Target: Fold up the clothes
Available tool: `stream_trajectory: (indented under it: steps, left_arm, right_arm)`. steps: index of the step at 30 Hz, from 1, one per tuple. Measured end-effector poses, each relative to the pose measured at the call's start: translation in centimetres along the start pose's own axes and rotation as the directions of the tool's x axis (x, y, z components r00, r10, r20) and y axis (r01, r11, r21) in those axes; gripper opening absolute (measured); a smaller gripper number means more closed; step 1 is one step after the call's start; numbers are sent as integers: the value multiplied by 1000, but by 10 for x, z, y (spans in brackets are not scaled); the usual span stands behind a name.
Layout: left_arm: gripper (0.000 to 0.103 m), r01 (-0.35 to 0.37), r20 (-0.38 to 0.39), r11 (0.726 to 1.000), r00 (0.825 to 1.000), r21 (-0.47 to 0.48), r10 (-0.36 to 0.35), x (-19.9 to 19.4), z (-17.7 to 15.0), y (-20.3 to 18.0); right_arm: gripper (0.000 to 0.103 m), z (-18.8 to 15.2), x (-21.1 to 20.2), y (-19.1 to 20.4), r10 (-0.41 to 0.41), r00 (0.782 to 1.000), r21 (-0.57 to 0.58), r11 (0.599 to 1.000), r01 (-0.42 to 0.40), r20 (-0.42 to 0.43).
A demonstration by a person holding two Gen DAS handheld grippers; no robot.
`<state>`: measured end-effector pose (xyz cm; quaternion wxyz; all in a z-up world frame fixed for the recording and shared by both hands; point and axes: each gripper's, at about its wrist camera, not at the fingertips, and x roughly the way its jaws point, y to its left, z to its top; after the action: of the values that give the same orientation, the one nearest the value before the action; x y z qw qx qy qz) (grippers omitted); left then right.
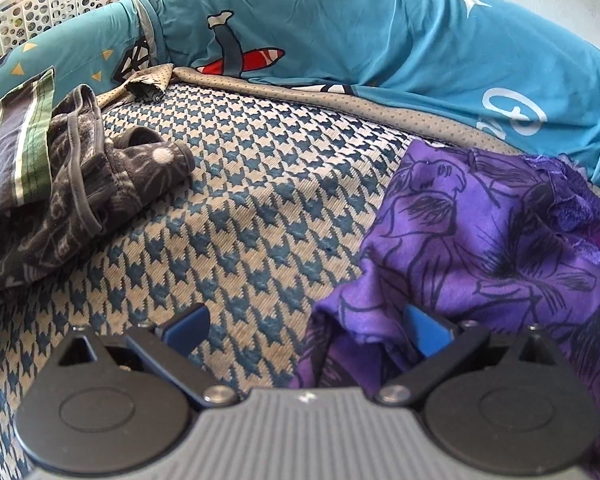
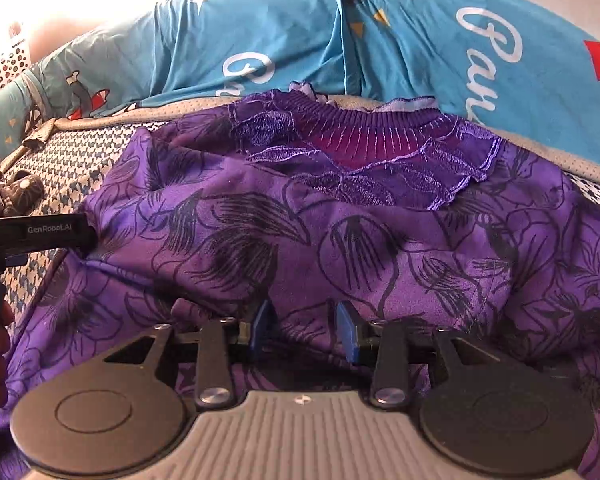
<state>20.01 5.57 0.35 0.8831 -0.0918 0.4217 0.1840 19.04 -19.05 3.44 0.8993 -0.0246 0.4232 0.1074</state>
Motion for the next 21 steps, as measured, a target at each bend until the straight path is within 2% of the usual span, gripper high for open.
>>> stream_trajectory:
  steps: [9,13,21]
  left_arm:
    - [103,93,64,996,994,-18,-91,-4,15,-11]
    - [103,139,82,990,987,29,-141,-1,21,-25]
    - [103,136,77,985,987,101,-144,21,31,-48]
  right_arm:
    - [39,0,0,-5,18,1000,34,999,-17,-6]
    - [40,-1,1,-3,13,1000,22,1000,-13,-4]
    - [41,-1,1,-4,18,1000,21,1000,-18,-6]
